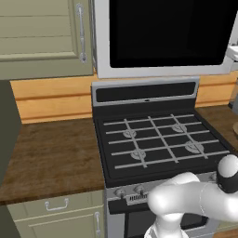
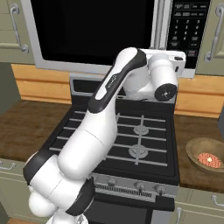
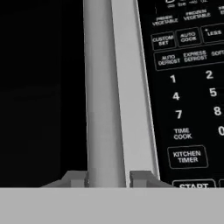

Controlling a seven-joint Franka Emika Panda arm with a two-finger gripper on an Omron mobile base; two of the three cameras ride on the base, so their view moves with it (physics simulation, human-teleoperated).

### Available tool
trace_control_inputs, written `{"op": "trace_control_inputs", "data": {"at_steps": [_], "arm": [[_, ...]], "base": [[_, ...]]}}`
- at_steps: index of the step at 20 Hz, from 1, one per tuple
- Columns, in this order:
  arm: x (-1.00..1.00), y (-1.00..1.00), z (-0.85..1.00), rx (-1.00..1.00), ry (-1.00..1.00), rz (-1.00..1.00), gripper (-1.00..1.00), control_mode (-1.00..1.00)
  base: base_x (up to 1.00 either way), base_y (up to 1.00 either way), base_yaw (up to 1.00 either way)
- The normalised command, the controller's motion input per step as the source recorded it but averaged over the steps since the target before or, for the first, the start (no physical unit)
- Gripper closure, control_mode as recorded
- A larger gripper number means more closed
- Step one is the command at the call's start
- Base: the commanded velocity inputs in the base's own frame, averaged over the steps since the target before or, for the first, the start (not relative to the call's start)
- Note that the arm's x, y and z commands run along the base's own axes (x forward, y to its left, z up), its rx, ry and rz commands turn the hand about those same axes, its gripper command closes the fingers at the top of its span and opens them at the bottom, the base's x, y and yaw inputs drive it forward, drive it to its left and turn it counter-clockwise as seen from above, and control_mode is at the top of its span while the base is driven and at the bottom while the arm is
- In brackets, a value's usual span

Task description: Open the microwave, place the bowl with waffle inside the microwave, then close the microwave door and turn it on.

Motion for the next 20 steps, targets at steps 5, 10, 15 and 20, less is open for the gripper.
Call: {"op": "trace_control_inputs", "data": {"at_steps": [5,10,15,20], "arm": [[-0.98,-0.01,0.00,0.00,0.00,0.04,1.00,-1.00],[-1.00,0.00,0.00,0.00,0.00,0.03,1.00,-1.00],[-0.95,0.01,0.00,-0.01,0.00,0.00,1.00,-1.00],[-0.79,0.19,0.00,-0.05,0.00,0.00,1.00,-1.00]], "base": [[0.00,0.00,0.00],[0.00,0.00,0.00],[0.00,0.00,0.00],[0.00,0.00,0.00]]}}
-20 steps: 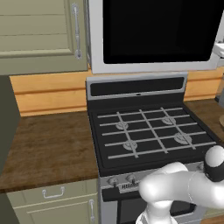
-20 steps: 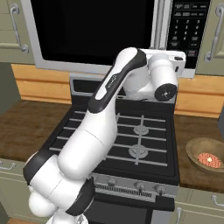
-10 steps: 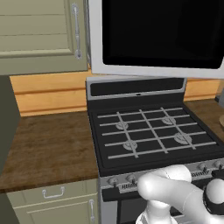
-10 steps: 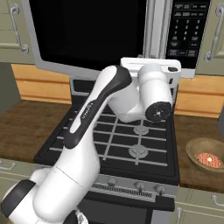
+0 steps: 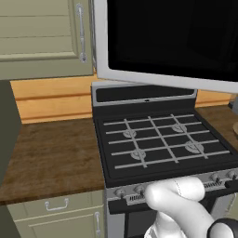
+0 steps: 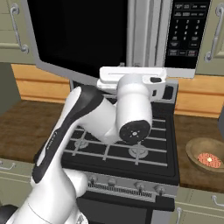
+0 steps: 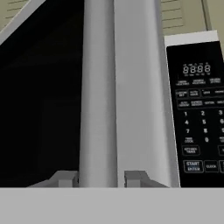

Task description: Open the microwave, place the bowl with waffle inside the microwave, then close the microwave door and turn it on.

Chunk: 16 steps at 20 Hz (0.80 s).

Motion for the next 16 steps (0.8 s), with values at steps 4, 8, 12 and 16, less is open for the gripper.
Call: {"op": "trace_control_inputs", "data": {"at_steps": [4,8,12,16], "arm": [[-0.70,0.19,0.00,-0.05,0.00,0.00,1.00,-1.00],[-0.68,0.17,0.00,-0.04,0.00,0.00,1.00,-1.00],[-0.48,0.07,0.00,-0.01,0.00,0.00,1.00,-1.00],[-0.23,0.04,0.00,0.00,0.01,0.00,1.00,-1.00]], "base": [[0.00,0.00,0.00],[0.00,0.00,0.00],[0.00,0.00,0.00],[0.00,0.00,0.00]]}}
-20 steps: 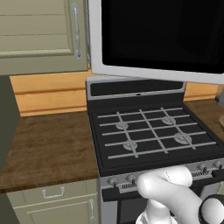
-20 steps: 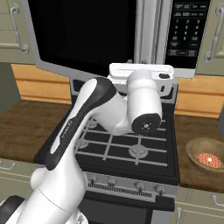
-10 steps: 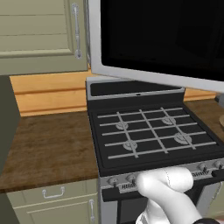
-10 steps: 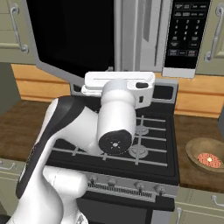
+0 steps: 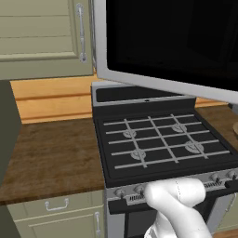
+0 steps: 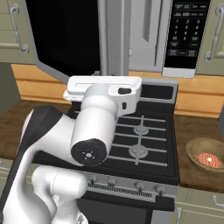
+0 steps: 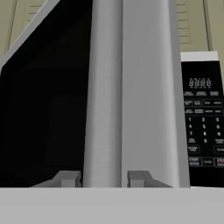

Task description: Open the microwave, place the bowl with waffle inside the microwave, then close the microwave door and turn it on.

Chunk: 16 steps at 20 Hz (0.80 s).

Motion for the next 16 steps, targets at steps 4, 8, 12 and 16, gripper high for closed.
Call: {"op": "trace_control_inputs", "data": {"at_steps": [4,8,12,16], "arm": [[-0.01,0.01,0.00,0.00,0.01,0.00,1.00,-1.00],[-0.01,0.00,0.00,0.00,0.00,0.00,-1.00,-1.00],[-0.18,0.00,0.00,0.00,0.00,0.00,-1.00,-1.00],[-0.23,0.00,0.00,0.00,0.00,0.00,-1.00,-1.00]], "base": [[0.00,0.00,0.00],[0.00,0.00,0.00],[0.00,0.00,0.00],[0.00,0.00,0.00]]}}
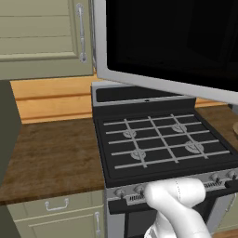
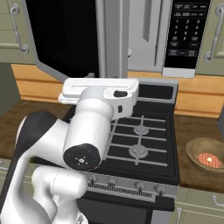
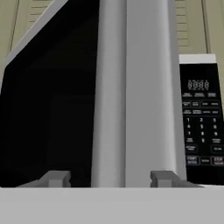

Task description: Open the microwave, place the bowl with waffle inside the microwave, then close the microwave door and turn it on.

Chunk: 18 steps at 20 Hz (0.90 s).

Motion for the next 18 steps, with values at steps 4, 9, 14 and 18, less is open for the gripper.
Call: {"op": "trace_control_inputs", "data": {"at_steps": [4,9,14,18], "arm": [[-0.38,0.00,0.00,0.00,0.00,0.00,-1.00,-1.00],[-0.55,-0.40,0.00,0.00,-0.01,0.00,-1.00,-1.00],[-0.13,-0.73,0.00,0.00,-0.03,0.00,-1.00,-1.00],[0.28,-0.30,0.00,0.01,0.00,0.04,-1.00,-1.00]], "base": [[0.00,0.00,0.00],[0.00,0.00,0.00],[0.00,0.00,0.00],[0.00,0.00,0.00]]}}
